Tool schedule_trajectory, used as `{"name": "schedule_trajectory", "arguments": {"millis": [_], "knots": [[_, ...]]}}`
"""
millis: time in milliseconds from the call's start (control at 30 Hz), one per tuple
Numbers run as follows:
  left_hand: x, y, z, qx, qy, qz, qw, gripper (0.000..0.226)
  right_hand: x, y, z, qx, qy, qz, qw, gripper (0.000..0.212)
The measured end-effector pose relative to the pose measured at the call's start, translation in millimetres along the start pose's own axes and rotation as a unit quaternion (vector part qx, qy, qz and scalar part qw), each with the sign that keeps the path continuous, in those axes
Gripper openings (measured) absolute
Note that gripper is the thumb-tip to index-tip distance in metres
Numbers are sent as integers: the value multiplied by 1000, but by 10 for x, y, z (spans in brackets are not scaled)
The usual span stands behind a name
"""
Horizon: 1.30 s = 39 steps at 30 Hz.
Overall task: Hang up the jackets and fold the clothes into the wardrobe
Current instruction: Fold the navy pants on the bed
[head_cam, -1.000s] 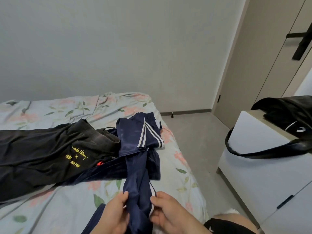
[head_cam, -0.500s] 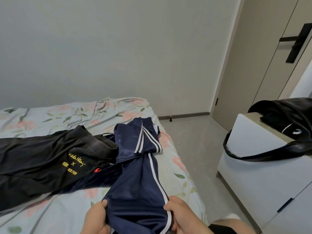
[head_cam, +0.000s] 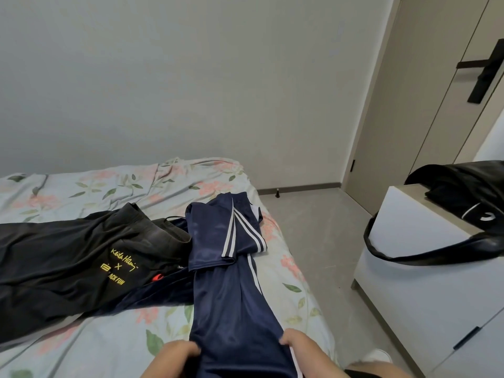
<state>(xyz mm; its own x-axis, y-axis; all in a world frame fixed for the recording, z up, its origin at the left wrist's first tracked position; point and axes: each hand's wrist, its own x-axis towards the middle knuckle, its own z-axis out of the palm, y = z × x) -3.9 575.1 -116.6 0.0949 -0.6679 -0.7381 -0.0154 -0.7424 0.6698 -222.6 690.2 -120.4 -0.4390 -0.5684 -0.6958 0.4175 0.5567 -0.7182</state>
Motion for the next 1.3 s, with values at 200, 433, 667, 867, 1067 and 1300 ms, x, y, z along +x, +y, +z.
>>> {"name": "schedule_trajectory", "arguments": {"millis": [200, 433, 667, 867, 1067, 1300], "knots": [[246, 439, 156, 157, -21, 171, 972, 27, 21, -228, 72, -214, 3, -86, 973, 24], [656, 917, 392, 330, 91, 290, 894, 40, 551, -623, 398, -246, 9, -186, 951, 9], [1147, 1279, 641, 195, 15, 232, 953, 18, 1159, -1129, 879, -261, 14, -213, 941, 40], [1395, 1513, 886, -73, -201, 89, 973, 25, 1576, -1311, 988, -132, -27, -84, 987, 21], [1702, 1485, 1087, -37, -66, 151, 986, 29, 1983, -1442, 713, -18, 36, -70, 997, 11], [2039, 1815, 1272, 75, 44, 224, 971, 51, 2167, -1518, 551, -12, 77, -87, 993, 27]]}}
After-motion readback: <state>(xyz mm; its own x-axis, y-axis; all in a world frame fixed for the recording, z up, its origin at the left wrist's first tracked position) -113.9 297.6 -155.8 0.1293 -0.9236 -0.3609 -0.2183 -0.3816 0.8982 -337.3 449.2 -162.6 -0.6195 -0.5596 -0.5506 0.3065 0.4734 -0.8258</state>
